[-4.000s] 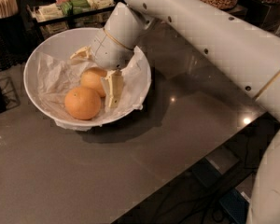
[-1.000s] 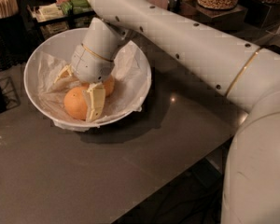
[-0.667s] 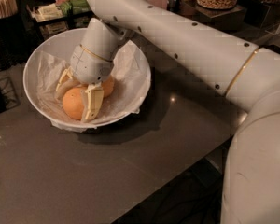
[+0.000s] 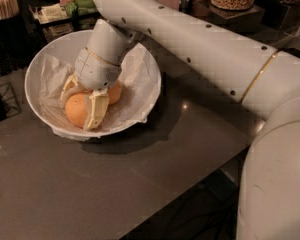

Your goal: Pick orange from white bowl

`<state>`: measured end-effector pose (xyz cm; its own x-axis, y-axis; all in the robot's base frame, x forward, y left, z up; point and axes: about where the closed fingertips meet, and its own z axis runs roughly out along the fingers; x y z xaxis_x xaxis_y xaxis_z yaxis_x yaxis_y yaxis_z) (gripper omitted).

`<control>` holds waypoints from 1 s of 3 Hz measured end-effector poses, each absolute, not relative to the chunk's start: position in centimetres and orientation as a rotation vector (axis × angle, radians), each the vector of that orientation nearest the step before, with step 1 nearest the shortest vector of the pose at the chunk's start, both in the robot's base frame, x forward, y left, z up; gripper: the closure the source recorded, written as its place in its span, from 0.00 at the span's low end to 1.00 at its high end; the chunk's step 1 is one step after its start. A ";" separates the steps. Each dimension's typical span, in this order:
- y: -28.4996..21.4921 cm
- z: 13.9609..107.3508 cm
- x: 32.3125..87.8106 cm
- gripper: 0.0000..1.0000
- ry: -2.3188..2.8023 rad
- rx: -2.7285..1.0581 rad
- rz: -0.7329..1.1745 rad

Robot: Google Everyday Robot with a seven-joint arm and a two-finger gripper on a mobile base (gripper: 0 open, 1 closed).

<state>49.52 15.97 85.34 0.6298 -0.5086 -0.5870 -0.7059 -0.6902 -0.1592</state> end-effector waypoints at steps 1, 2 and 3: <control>16.0 85.3 49.5 1.00 0.967 -2.478 0.725; 16.0 85.3 49.5 1.00 0.967 -2.478 0.725; 15.9 86.9 48.4 1.00 0.909 -2.461 0.698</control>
Offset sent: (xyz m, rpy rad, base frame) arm 0.0000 0.0000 0.0000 0.0000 0.0000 0.0000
